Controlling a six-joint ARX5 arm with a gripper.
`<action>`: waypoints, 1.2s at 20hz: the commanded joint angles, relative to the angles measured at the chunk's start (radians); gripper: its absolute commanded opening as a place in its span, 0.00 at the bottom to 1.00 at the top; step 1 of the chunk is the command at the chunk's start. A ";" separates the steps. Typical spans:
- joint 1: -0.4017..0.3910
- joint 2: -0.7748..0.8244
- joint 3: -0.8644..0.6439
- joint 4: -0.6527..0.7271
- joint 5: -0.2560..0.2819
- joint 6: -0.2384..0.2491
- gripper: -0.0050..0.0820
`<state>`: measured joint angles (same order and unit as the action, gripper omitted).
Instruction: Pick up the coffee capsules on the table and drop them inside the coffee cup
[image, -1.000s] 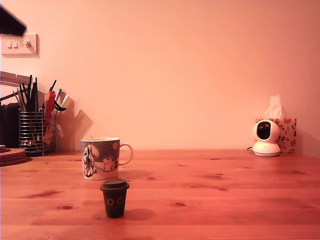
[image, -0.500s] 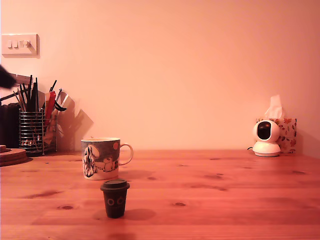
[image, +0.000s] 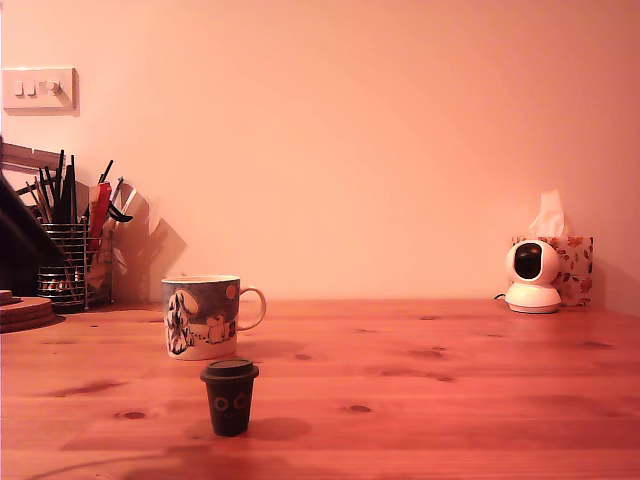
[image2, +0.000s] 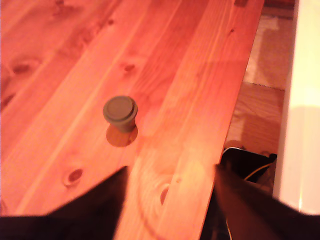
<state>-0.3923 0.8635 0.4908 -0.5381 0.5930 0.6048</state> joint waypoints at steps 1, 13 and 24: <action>0.000 0.015 -0.027 0.010 0.005 -0.024 0.77; 0.000 0.026 -0.027 0.039 -0.026 -0.108 0.77; 0.000 0.027 -0.137 0.349 -0.034 -0.193 0.77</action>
<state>-0.3923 0.8860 0.3698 -0.2264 0.5560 0.4461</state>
